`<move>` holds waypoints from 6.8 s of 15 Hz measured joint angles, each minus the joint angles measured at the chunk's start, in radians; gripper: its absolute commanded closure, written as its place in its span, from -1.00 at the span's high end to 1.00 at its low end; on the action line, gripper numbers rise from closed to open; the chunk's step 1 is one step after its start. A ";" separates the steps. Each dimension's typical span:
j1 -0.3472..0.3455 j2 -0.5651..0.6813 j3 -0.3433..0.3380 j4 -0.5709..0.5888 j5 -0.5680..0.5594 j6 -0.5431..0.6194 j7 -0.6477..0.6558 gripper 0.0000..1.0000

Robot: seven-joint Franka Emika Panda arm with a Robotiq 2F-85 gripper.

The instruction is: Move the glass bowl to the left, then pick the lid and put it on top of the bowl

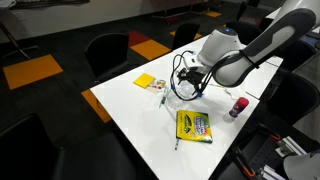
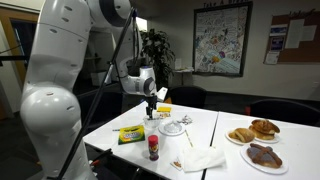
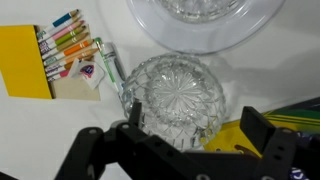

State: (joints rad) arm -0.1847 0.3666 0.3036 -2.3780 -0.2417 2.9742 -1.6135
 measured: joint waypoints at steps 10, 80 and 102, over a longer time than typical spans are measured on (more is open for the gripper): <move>-0.158 -0.012 -0.042 0.071 0.219 -0.138 -0.190 1.00; 0.122 0.054 -0.018 0.201 0.197 -0.293 -0.062 -0.92; 0.123 0.014 -0.092 0.157 0.187 -0.325 -0.033 -0.92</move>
State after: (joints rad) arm -0.0618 0.3803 0.2116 -2.2213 -0.0550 2.6497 -1.6467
